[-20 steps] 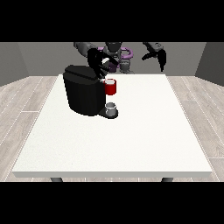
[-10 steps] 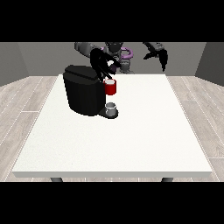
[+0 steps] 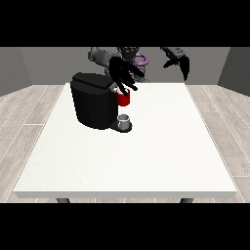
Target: Insert the coffee pod into the coffee machine and close the lid
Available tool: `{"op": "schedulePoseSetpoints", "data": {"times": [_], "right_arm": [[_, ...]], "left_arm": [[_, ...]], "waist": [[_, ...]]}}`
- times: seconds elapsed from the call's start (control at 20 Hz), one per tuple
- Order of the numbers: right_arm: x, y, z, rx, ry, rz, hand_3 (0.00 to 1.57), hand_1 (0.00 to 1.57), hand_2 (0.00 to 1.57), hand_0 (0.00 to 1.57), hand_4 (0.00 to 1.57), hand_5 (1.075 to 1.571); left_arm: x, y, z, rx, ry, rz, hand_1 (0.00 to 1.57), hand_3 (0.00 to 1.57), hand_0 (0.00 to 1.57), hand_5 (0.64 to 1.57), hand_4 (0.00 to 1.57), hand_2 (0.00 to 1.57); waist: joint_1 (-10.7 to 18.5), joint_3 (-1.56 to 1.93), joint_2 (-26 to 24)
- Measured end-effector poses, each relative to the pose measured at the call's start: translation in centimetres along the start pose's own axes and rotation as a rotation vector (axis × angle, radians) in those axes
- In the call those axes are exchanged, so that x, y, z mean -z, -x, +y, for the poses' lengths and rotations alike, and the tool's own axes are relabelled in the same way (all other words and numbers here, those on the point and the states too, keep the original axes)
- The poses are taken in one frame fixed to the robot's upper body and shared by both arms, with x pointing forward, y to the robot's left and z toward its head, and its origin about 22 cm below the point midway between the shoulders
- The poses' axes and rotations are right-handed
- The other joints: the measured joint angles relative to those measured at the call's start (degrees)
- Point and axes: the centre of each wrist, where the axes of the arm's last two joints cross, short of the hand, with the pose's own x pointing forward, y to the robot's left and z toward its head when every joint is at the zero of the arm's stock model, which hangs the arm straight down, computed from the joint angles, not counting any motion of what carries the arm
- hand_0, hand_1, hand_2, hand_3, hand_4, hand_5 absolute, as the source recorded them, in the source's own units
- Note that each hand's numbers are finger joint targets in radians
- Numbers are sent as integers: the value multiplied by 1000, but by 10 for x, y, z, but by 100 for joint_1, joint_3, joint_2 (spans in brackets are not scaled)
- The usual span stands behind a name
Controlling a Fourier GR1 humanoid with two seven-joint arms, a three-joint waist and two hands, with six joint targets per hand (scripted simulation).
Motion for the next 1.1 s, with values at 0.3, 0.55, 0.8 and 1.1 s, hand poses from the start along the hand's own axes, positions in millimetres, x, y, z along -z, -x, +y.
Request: {"op": "schedulePoseSetpoints", "data": {"times": [0.3,0.55,0.8,1.1], "right_arm": [[-6,-18,-30,51,74,21,0,0,0,0,0,1571],[-14,-61,7,118,-38,-260,0,0,0,0,0,1571],[-20,-73,43,153,-124,-405,0,0,0,0,0,1571],[-35,-59,95,188,-259,-521,0,0,0,0,192,1571]], "left_arm": [[14,-11,-7,-8,54,-48,0,0,0,1571,203,0],[27,-27,-8,11,87,-87,0,0,0,1571,272,0],[24,-27,-2,9,60,-86,0,0,0,1571,341,0],[4,-8,9,-14,6,-29,0,0,0,1571,266,0]], "waist": [[379,-20,233],[841,-209,543],[708,-264,577],[216,-282,235]]}}
